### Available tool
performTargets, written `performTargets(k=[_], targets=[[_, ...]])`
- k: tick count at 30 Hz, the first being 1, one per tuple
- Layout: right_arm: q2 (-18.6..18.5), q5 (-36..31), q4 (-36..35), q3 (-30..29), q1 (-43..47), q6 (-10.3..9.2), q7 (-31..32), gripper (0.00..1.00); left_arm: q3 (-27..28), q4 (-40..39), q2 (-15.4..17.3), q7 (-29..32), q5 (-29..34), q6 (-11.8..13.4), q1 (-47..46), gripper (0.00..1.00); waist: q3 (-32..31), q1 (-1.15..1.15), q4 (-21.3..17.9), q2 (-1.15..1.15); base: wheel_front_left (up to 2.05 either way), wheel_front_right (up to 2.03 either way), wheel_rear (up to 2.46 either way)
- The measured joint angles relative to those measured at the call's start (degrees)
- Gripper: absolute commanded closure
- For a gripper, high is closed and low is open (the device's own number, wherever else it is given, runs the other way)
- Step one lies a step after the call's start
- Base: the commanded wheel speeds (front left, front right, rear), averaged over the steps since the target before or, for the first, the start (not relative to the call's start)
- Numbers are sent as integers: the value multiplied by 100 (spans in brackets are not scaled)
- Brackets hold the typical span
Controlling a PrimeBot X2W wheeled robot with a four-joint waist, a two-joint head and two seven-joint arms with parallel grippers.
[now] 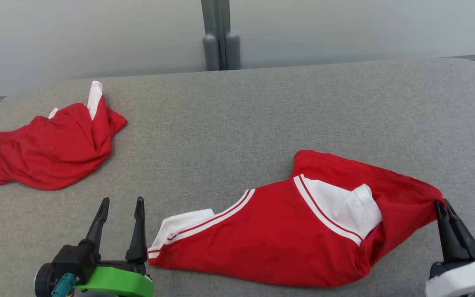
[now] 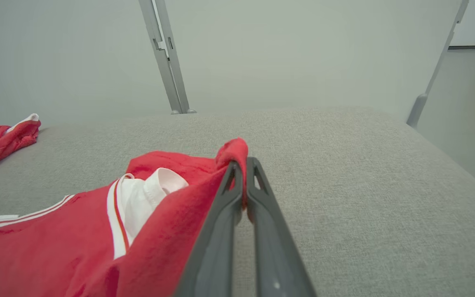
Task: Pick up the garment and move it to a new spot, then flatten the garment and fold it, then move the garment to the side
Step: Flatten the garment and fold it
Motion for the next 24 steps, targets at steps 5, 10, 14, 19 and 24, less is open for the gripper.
performTargets(k=[5, 10, 14, 19, 24], targets=[[-188, -103, 370, 204, -737, 0, 15, 100, 11, 11, 0, 1, 0, 4, -1, 0, 6, 0, 157, 0, 0, 0, 0], [-322, -149, 1104, 557, -1788, 0, -76, 100, -30, 25, 0, 1, 0, 4, -40, 0, 44, 0, 374, 0, 0, 0, 0], [-275, -180, 1800, 916, -2767, 0, -163, 100, -54, 51, 1, 0, -4, 4, -131, 0, 107, 0, 569, 0, 0, 0, 0], [-142, -236, 2978, 1227, -3980, 0, -270, 100, -130, 65, 0, 1, -53, 4, -261, 0, 234, 0, 815, 0, 0, 0, 0], [16, -307, 4237, 1385, -5014, 0, -537, 100, -210, 81, 0, 0, -120, 30, -338, 0, 396, 0, 1061, 0, 0, 0, 0]])
